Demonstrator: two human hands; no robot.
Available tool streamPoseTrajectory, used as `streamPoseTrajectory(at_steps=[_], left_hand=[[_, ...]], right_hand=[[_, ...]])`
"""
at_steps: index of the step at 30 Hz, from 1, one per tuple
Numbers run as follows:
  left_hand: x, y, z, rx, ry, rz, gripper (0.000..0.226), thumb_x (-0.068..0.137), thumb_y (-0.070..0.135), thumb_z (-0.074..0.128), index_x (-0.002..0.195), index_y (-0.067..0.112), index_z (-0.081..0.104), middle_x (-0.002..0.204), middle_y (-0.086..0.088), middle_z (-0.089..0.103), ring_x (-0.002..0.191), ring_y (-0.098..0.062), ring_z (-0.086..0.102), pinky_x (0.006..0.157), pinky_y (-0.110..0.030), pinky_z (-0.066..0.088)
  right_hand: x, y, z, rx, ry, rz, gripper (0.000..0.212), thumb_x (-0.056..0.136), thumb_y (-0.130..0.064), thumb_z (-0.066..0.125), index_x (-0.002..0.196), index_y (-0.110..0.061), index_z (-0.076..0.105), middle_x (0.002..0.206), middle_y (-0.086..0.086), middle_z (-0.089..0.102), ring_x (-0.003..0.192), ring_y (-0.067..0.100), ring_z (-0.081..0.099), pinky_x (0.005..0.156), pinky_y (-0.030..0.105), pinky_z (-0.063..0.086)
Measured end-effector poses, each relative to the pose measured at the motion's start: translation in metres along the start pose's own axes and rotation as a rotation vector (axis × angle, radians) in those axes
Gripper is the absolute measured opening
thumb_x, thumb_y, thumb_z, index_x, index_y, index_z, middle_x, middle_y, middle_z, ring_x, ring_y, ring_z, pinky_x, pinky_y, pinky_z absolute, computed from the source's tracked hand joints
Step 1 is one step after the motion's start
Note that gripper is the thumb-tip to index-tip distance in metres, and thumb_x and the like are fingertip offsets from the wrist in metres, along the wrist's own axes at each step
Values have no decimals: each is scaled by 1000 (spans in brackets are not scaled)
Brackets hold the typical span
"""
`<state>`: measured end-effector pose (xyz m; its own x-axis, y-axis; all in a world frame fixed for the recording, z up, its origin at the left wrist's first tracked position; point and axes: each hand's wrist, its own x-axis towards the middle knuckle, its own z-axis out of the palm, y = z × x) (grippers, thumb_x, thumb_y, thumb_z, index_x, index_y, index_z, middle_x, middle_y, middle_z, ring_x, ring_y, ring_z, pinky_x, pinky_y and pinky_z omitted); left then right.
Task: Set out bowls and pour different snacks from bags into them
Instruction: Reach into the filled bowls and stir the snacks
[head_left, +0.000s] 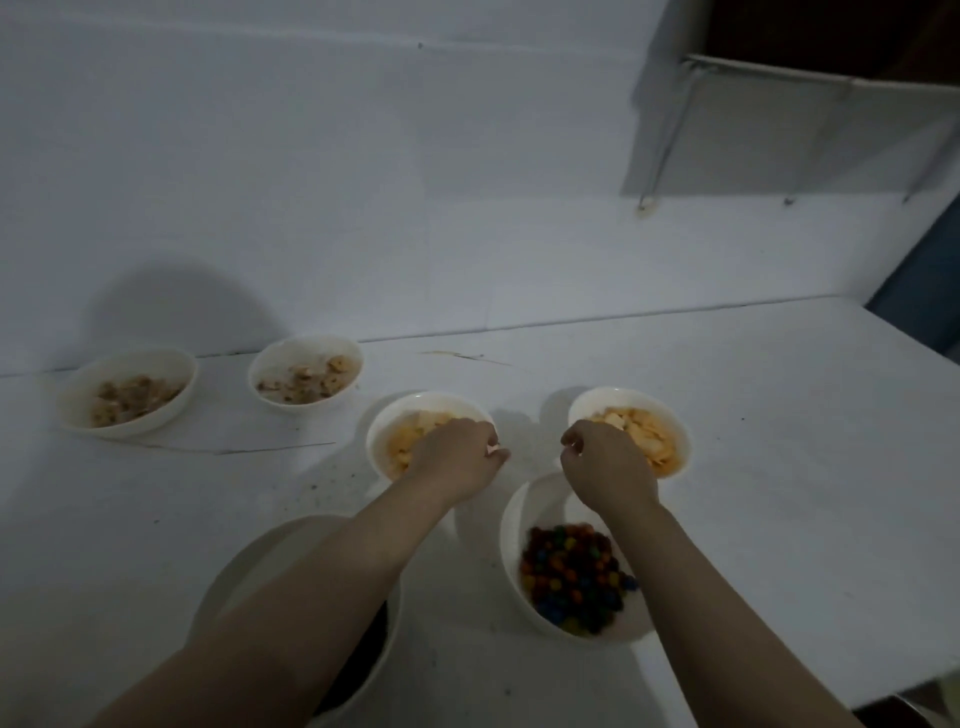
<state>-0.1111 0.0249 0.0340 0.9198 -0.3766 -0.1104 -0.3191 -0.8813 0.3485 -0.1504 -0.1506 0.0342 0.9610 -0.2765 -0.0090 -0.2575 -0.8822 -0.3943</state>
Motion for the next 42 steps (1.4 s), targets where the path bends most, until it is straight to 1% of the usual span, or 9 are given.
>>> streamPoseTrajectory(at_steps=[4,6,8,13,18,22,25,36,42], left_hand=[[13,10,5,75,-76,-52,34,96,41,52,114,14,63,111,-4,65,97,-22,60,78,-33,51],[17,13,6,83,-107,-79,33,94,33,57,121,14,59,116,-5,63,102,-23,60,81,-34,52],[22,15,7,129,-138,-109,28,92,21,59,118,11,58,114,-7,63,99,-24,61,79,-33,53],[36,18,16,226,-118,-160,20,89,2,50,102,6,63,103,-9,66,92,-25,63,66,-28,43],[67,12,22,138,-3,-206,30,91,3,53,116,16,63,110,-4,66,98,-24,63,80,-33,53],[92,5,22,-4,65,-262,41,94,2,52,130,20,59,126,-3,63,114,-24,59,92,-33,49],[106,2,20,-45,95,-294,41,94,3,51,130,20,59,130,-5,62,117,-26,57,97,-35,47],[133,6,17,-25,153,-339,43,94,2,49,132,20,60,132,-7,60,125,-29,52,96,-38,48],[131,6,19,-43,156,-318,38,92,3,49,125,18,62,120,-7,65,108,-28,59,87,-40,53]], right_hand=[[13,20,5,-17,-82,79,33,97,-10,47,125,-19,62,124,4,63,107,24,61,75,33,49],[20,31,7,-11,-86,79,31,97,-8,48,124,-16,61,123,7,61,107,26,60,77,33,48],[28,41,9,-13,-73,54,28,96,-8,51,122,-13,62,122,8,60,107,26,59,77,30,44],[44,54,15,-44,-55,22,17,93,-10,58,104,-14,70,100,5,71,90,22,65,69,27,48],[63,56,20,-110,22,-64,20,97,-9,53,105,-16,69,101,3,70,88,20,66,67,27,49],[88,56,22,-141,41,-144,24,98,-7,49,110,-17,67,108,3,68,96,21,65,65,28,47],[109,56,21,-132,31,-156,26,98,-6,48,111,-17,67,110,4,67,98,22,64,66,27,44],[177,58,12,-133,-16,-236,25,98,-6,48,112,-15,66,110,6,65,96,24,61,67,30,43],[186,59,10,-102,-38,-237,26,98,-7,47,115,-13,66,116,8,64,101,27,61,77,36,51]])
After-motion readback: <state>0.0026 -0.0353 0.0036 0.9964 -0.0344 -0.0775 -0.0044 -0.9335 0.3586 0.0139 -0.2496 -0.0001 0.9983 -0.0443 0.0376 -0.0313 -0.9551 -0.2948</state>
